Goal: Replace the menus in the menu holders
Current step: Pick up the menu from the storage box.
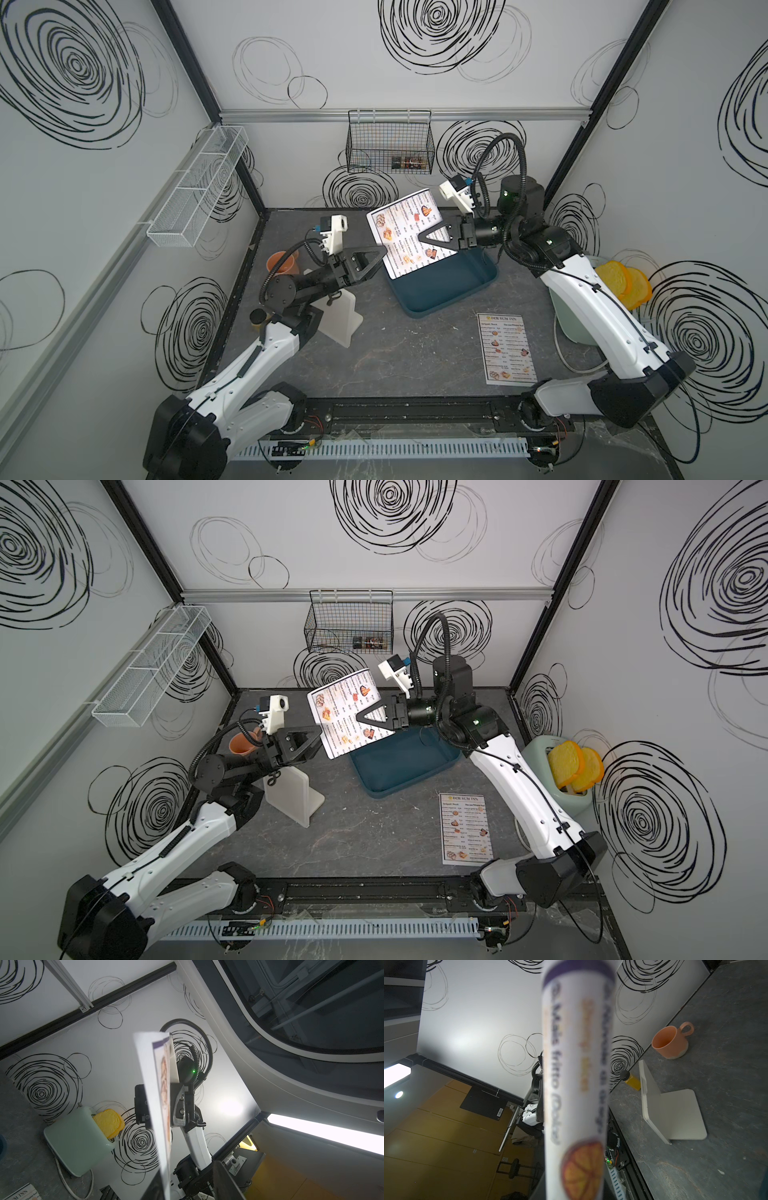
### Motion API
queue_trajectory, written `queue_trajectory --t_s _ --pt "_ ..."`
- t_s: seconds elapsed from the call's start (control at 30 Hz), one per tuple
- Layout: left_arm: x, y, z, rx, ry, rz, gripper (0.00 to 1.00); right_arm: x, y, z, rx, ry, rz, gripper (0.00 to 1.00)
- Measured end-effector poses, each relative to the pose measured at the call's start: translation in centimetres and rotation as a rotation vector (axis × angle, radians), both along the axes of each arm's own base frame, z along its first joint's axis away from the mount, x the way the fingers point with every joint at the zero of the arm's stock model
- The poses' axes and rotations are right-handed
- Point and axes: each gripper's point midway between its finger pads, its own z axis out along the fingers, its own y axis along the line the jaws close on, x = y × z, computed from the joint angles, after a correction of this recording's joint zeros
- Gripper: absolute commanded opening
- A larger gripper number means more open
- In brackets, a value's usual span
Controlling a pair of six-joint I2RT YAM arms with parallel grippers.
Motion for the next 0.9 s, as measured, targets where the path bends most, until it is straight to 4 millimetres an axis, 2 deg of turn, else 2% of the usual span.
queue_trajectory --t_s 0.3,0.37,0.57,0.6,0.63,0.77,0.83,0.9 --pt "0.5 -0.4 -0.5 0.028 0.021 0.001 0.33 0.1 -0.1 -0.5 -0.012 0.002 -0.001 0.23" --pt "0.7 -0.5 -0.7 0.035 0.027 0.003 0.30 0.0 -0.1 -0.5 -0.012 0.000 0.001 0.23" --pt "1.3 -0.9 -1.0 0.067 0.037 0.014 0.08 0.0 -0.1 -0.7 -0.015 -0.001 0.003 0.28" --pt "1.4 -1.0 -1.0 0.075 0.037 0.016 0.05 0.0 -0.1 -0.8 -0.017 -0.001 0.004 0.31" --pt "1.4 -1.1 -0.9 0.085 0.037 0.019 0.00 0.0 -0.1 -0.9 -0.019 -0.004 0.004 0.39" --pt "2.0 -1.5 -0.7 0.131 0.034 0.043 0.00 0.6 -0.7 -1.5 -0.038 0.010 -0.027 0.80" --pt "2.5 -1.6 -0.8 0.155 0.042 0.072 0.00 2.1 -2.2 -1.9 -0.051 0.014 -0.103 0.96" --pt "3.2 -1.6 -1.1 0.177 0.064 0.109 0.00 4.0 -5.0 -2.6 -0.061 0.030 -0.227 0.97"
